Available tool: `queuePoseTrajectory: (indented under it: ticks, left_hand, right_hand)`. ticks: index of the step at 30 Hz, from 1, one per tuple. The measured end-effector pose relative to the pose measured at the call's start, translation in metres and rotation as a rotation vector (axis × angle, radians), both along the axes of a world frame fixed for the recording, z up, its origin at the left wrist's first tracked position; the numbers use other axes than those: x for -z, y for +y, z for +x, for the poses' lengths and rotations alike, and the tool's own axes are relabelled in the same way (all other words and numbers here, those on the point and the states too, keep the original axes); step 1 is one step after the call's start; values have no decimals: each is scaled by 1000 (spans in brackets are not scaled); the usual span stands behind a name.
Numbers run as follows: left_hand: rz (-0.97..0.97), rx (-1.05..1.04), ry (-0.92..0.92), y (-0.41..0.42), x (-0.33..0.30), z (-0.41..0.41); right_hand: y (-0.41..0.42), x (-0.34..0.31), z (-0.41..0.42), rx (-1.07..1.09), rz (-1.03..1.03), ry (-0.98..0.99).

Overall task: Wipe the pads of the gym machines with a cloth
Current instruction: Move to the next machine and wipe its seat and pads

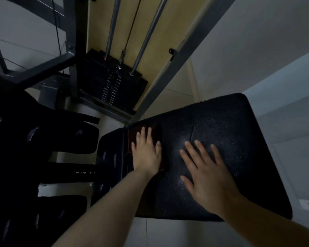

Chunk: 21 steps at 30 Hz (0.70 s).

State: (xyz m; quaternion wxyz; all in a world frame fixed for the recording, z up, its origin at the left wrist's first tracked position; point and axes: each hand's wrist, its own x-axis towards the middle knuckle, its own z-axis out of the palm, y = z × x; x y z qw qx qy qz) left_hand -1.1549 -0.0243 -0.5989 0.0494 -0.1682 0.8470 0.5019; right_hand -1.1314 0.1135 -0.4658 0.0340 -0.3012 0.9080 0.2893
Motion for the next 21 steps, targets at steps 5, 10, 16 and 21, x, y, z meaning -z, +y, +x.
queuePoseTrajectory:
  ticks: [5,10,16,21]
  left_hand:
    - [27,-20,133,17,2,45]
    - [4,64,267,43,3,117]
    - [48,26,272,4,13,14]
    - [42,-67,242,10,14,13]
  right_hand:
    - [-7,6,2,49,-32,47]
    - [-20,14,2,142,-71,85]
    - [-24,17,-1,156,-170,160]
    - [-23,19,0,151,-211,170]
